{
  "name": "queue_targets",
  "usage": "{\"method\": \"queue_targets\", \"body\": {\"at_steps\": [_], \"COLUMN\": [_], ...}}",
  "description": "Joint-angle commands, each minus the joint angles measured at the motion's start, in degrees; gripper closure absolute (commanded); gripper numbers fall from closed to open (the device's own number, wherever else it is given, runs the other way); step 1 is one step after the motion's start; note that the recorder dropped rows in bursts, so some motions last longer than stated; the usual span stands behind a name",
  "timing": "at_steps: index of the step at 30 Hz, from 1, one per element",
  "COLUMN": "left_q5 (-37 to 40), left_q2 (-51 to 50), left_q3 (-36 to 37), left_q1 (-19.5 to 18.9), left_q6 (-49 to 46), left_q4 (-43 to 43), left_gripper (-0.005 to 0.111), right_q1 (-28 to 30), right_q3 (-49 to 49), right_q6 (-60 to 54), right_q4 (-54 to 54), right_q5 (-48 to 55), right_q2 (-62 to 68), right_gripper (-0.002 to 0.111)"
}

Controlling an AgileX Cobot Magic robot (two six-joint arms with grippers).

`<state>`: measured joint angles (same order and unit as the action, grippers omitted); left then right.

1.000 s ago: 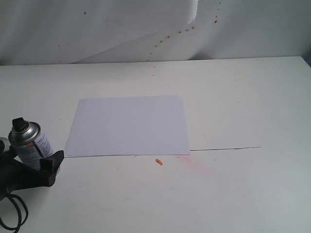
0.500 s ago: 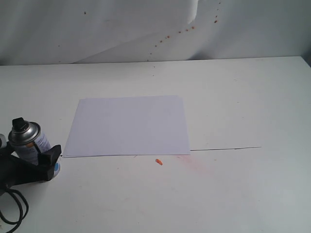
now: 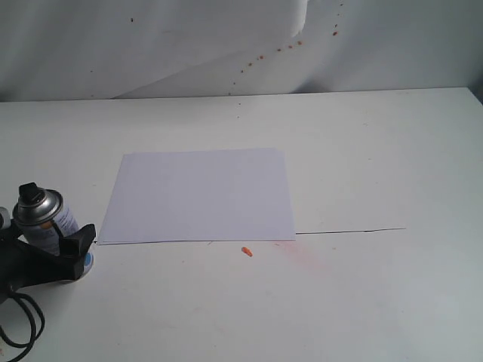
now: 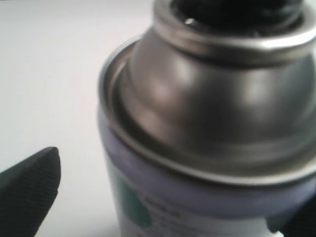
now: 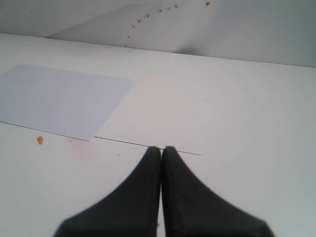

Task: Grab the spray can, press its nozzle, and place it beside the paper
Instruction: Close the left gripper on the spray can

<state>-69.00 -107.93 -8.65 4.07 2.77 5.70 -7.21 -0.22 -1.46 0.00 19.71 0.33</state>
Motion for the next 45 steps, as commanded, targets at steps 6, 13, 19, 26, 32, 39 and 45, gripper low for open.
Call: {"method": "queue_targets", "body": {"at_steps": [6,13,19,26,32,39,45], "left_q5": [-1.0,-1.0,-0.1,0.5,0.6,2.7,3.3], "left_q2": [-0.2,-0.2,-0.2,-0.2,-0.2,-0.2,-0.2], "left_q3": [-0.3,-2.3,-2.9,-2.9,-2.9,-2.9,-2.9], "left_q1": [-0.2,-0.2,-0.2,-0.2,-0.2,-0.2,-0.2], "left_q6": [0.6,1.4,1.4,1.4,1.4,1.4,-0.1], "left_q4": [-0.5,1.5,0.2,-0.7,-0.7,4.3,7.1], "left_gripper": [0.002,0.002,0.002,0.002,0.002,0.047,0.106], "right_q1": [0.4,0.4,0.4,0.4,0.4,0.4,0.4], "right_q3": [0.2,0.2,0.2,0.2,0.2,0.2,0.2], "right_q6": [0.0,0.0,0.0,0.0,0.0,0.0,0.0], "right_q4": [-0.4,-0.4,-0.4,-0.4,-0.4,-0.4,-0.4], "right_q5": [-0.2,-0.2,-0.2,-0.2,-0.2,-0.2,-0.2], "right_q2": [-0.3,-0.3,-0.3,-0.3,-0.3,-0.3,-0.3], "right_gripper": [0.108,0.108,0.108,0.108,0.108,0.108,0.108]}}
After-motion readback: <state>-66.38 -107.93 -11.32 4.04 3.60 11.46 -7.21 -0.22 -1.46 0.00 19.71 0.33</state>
